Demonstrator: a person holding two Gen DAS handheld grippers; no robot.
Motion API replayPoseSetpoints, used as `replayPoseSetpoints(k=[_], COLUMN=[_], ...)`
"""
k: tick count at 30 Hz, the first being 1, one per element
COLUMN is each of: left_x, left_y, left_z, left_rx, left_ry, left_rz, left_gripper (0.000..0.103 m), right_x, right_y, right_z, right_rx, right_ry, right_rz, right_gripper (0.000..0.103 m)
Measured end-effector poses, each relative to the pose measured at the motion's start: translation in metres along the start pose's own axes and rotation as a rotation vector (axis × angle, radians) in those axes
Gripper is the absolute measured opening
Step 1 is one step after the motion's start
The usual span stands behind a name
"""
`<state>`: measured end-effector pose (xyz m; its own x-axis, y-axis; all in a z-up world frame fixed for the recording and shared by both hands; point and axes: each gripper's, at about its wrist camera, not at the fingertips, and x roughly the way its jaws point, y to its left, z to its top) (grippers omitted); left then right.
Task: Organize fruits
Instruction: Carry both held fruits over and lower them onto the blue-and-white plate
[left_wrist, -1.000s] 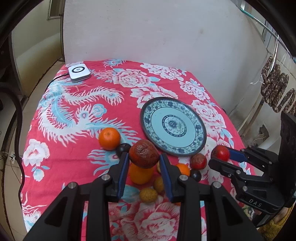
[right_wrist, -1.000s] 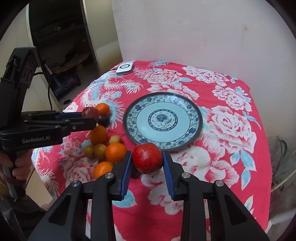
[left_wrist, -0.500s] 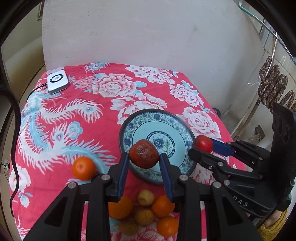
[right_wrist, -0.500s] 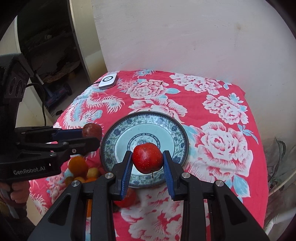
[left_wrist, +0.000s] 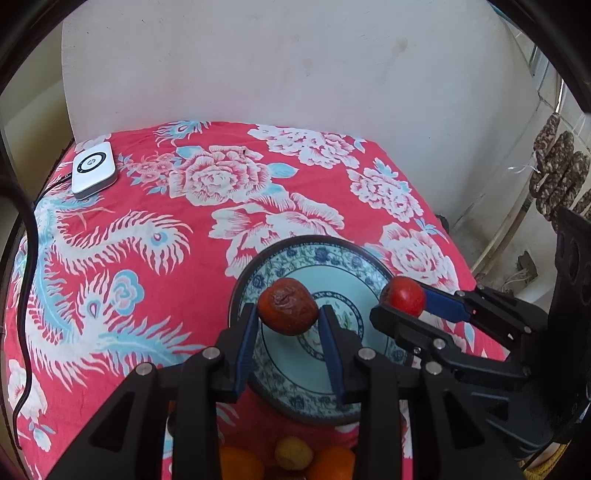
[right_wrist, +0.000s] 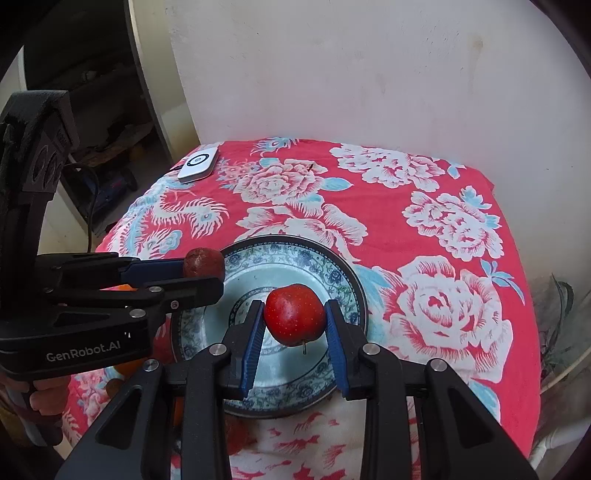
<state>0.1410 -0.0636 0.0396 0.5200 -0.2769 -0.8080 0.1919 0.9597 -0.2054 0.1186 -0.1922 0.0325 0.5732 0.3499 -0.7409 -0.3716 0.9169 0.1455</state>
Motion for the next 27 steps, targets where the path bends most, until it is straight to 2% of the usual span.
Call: replayPoseSetpoints(k=[11,27], left_x=[0.021,0.03], left_y=[0.006,0.003], left_z=[0.012,0.015], left_rx=[-0.013,-0.006], left_ry=[0.011,0.016], left_rz=[0.021,0.007], left_gripper=[0.035,0.035], right_x=[0.023,0.036], right_y=[-0.005,-0.01], right_z=[0.01,0.009], right_rx=[0.002,-0.015], right_ry=[0.009,0.01], right_rz=[-0.013,-0.045], right_gripper=[0.034,0.034])
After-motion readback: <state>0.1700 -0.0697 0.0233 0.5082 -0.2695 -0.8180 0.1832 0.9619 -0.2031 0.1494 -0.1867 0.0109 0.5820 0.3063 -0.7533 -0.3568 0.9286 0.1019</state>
